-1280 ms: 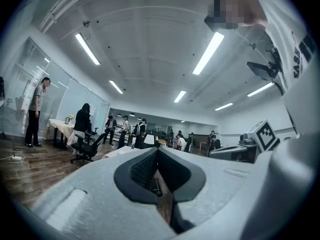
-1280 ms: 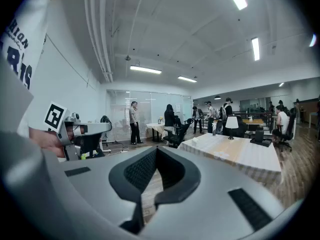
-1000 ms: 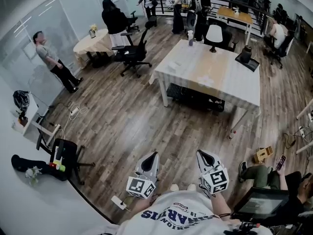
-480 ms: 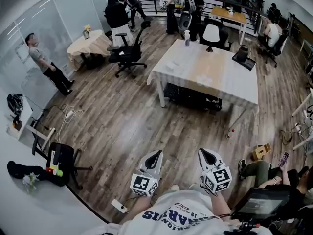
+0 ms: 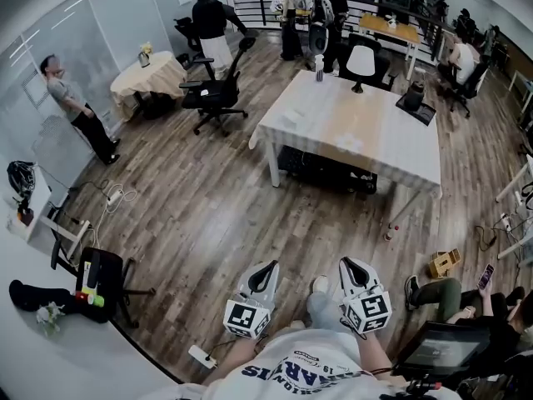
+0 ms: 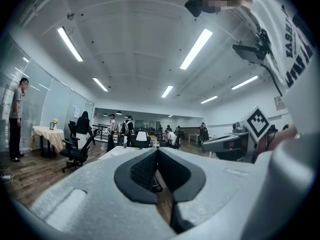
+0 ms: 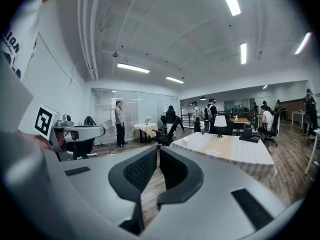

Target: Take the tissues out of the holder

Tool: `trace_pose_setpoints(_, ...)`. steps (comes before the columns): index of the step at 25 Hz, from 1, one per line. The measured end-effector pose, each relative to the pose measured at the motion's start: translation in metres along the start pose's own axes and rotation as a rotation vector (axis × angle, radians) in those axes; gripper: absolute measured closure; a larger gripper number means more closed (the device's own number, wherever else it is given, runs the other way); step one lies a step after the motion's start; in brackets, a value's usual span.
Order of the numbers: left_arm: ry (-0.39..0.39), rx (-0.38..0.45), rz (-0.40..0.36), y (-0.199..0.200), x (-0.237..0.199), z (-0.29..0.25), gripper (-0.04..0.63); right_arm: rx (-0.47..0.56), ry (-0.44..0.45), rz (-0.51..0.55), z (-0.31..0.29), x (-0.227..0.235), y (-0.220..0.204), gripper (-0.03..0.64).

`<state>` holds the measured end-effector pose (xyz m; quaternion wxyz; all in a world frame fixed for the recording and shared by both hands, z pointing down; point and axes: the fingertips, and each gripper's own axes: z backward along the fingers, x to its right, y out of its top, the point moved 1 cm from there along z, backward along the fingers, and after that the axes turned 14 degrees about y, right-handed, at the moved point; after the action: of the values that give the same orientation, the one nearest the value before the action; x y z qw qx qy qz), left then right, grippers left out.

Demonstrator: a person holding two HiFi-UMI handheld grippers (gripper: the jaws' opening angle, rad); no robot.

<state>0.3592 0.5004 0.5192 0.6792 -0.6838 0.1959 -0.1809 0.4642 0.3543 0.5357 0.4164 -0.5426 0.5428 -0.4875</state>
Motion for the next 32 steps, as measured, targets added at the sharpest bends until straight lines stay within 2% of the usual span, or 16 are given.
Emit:
trace_pose_setpoints(12, 0.042, -0.009, -0.001, -0.008, -0.027, -0.059, 0.592, -0.023, 0.05, -0.01, -0.061, 0.048, -0.007, 0.607)
trace_pose_setpoints(18, 0.053, -0.006, -0.001, -0.004, -0.042, -0.117, 0.592, -0.039, 0.073, -0.018, -0.105, 0.095, -0.002, 0.606)
trace_pose_setpoints(24, 0.03, -0.014, -0.021, 0.005, -0.046, -0.175, 0.592, -0.035, 0.074, -0.029, -0.136, 0.147, 0.009, 0.606)
trace_pose_setpoints(32, 0.036, -0.033, -0.018, 0.01, -0.054, -0.234, 0.592, -0.066, 0.09, -0.053, -0.174, 0.2, 0.009, 0.607)
